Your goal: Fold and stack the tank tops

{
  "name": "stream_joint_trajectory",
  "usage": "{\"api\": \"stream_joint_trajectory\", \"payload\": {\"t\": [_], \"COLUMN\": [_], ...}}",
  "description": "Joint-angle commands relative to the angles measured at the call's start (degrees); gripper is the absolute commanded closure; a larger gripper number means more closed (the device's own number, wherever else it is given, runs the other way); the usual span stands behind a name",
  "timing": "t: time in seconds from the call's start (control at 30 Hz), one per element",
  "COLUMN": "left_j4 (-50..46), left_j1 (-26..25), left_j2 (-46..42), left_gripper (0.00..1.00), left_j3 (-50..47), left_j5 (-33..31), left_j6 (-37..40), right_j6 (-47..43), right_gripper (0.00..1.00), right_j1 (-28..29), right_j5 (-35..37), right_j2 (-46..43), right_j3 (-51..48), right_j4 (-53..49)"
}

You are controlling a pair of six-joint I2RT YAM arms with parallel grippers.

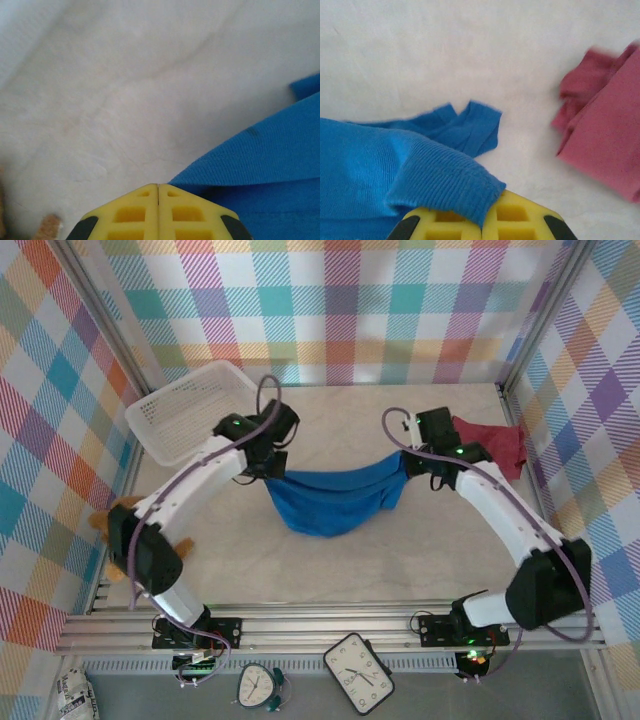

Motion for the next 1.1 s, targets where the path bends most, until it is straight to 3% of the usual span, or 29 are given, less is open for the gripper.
{"api": "stream_joint_trajectory", "payload": {"t": [0.0, 0.27, 0.53, 0.7, 1.07], "left_j4": [-6.0, -7.5, -5.9, -4.3, 10.6], "left_j1": [0.6, 0.8, 0.9, 1.3, 9.9], "left_j2": [-6.3, -12.8, -11.3, -6.2, 7.5], "left_gripper": [1.0, 1.0, 1.0, 1.0, 1.0], "left_j3": [6.8, 20.9, 31.5, 37.5, 39.0], "left_j5": [-6.4, -16.9, -19.0, -18.2, -6.1], "left_j6": [1.4, 4.7, 11.3, 14.5, 19.0], "right_j6": [-4.4, -10.4, -11.4, -12.1, -9.6], "right_gripper": [0.99, 1.0, 1.0, 1.0, 1.0], "right_j1": [0.1, 0.1, 0.1, 0.0, -6.5], "right_j5": [2.7, -1.6, -9.5, -4.7, -14.3], "right_j2": [-7.1, -17.2, -16.8, -10.9, 5.7], "right_j3": [5.5, 15.3, 24.5, 28.1, 30.7], "right_j4": [-1.0, 0.2, 1.5, 0.5, 12.7]}}
